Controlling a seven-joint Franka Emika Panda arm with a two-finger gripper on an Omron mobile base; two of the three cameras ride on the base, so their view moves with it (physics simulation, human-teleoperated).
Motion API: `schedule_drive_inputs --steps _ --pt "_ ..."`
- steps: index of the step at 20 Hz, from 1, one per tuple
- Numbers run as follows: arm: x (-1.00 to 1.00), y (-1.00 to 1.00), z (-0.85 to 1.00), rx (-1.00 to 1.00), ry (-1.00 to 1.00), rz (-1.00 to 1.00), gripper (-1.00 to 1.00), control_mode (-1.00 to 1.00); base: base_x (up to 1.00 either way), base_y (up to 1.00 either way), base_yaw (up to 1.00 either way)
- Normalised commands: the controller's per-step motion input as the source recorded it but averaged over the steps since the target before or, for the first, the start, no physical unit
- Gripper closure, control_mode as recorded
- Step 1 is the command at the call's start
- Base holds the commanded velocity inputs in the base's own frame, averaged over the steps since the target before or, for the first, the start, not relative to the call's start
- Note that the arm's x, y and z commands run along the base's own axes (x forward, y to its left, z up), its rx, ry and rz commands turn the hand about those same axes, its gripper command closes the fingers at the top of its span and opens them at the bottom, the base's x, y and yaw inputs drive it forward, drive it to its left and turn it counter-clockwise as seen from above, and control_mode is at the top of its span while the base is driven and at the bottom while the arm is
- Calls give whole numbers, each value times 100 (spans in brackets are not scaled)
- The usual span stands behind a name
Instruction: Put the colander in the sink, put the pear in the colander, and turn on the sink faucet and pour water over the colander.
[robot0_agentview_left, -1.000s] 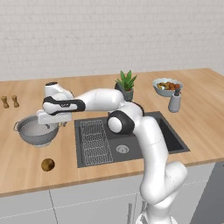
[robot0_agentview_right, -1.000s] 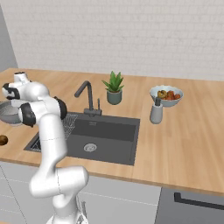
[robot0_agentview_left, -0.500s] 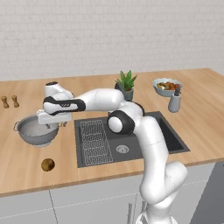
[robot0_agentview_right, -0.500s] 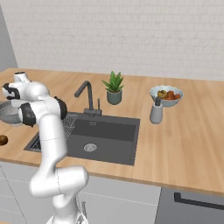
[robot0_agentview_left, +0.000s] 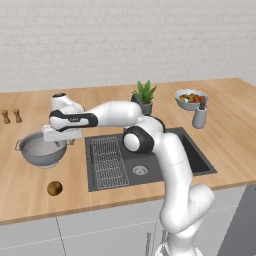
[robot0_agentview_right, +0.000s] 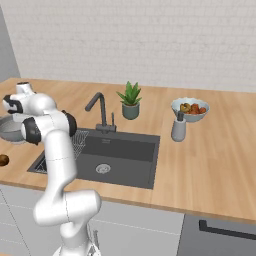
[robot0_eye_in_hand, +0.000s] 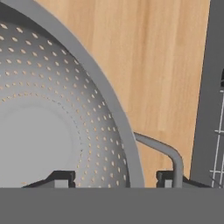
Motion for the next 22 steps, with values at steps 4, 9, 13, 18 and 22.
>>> schedule_drive_inputs --steps 4,9,13,18,22 --pt "0 0 0 0 0 0 100 -100 0 0 0" --pt "0 0 0 0 0 0 100 -100 0 0 0" --pt "0 0 0 0 0 0 100 -100 0 0 0" --pt "0 0 0 0 0 0 100 -100 0 0 0" --pt "-3 -8 1 0 -2 0 100 -100 0 0 0"
